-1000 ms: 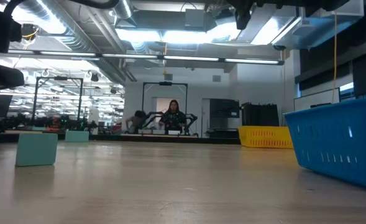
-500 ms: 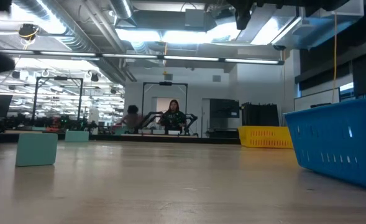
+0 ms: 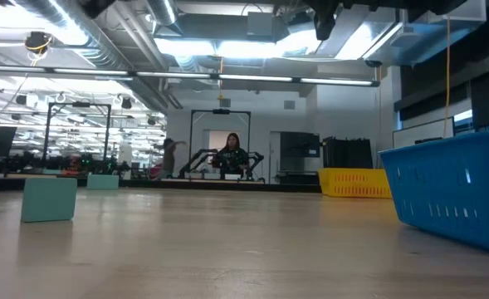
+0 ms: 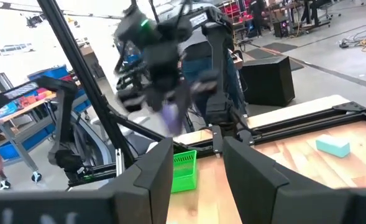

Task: Sort & place blocks by color
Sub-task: Put the left purple block into the blue bin

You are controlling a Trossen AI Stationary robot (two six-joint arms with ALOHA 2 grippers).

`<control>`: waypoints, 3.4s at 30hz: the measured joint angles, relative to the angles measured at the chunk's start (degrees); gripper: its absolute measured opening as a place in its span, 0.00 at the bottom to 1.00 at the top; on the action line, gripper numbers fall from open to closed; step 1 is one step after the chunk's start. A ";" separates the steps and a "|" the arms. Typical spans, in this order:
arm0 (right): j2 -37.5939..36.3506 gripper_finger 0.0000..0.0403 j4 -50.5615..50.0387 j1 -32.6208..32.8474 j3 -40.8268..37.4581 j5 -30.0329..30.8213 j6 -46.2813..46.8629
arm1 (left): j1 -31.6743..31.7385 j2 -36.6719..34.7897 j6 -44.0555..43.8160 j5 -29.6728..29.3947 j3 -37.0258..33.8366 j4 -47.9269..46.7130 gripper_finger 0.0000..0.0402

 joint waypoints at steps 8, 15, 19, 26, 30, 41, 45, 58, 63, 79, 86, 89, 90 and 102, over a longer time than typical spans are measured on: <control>0.00 0.36 2.65 0.00 0.00 0.02 1.01 | 18.52 -6.51 13.50 8.20 0.00 12.82 0.12; 0.00 0.36 3.41 0.02 0.00 0.04 0.92 | 28.84 -2.69 17.07 23.75 0.04 24.86 0.12; 0.00 0.36 3.41 0.02 0.00 0.22 0.85 | 31.80 2.60 17.09 29.65 0.10 31.58 0.12; 0.00 0.36 3.72 0.04 0.00 0.19 0.80 | 32.26 12.10 17.24 31.55 -0.06 39.87 0.11; 0.00 0.36 3.72 0.07 0.00 0.91 0.80 | 31.68 14.26 15.53 30.86 -2.86 49.55 0.11; 0.00 0.36 3.70 0.07 0.00 1.09 0.79 | 28.95 14.17 6.48 25.53 -15.90 72.18 0.11; 0.00 0.36 3.70 0.07 0.00 1.11 0.79 | 28.76 14.18 6.49 24.11 -15.93 72.43 0.11; 0.00 0.36 3.69 0.07 0.00 1.11 0.86 | 28.74 14.18 6.40 24.42 -15.93 72.40 0.11; 0.00 0.36 3.41 0.07 0.00 1.11 1.05 | 28.74 14.18 6.01 24.46 -15.82 72.46 0.11; 6.84 0.64 3.16 0.44 4.15 5.43 2.24 | 28.80 14.18 5.99 22.48 -15.80 72.07 0.11; 12.22 0.69 3.28 0.44 9.19 7.11 -0.55 | 28.80 14.18 6.00 21.77 -15.76 71.75 0.11; 14.66 0.69 3.15 0.44 11.21 7.10 -0.58 | 28.80 14.18 6.23 21.51 -15.76 70.96 0.11; 15.51 0.68 3.04 0.44 11.97 7.11 -0.55 | 28.80 14.18 6.25 21.50 -15.76 70.43 0.11; 20.57 0.54 3.07 0.44 17.88 7.12 -0.55 | 28.76 14.18 6.49 21.51 -15.74 68.36 0.11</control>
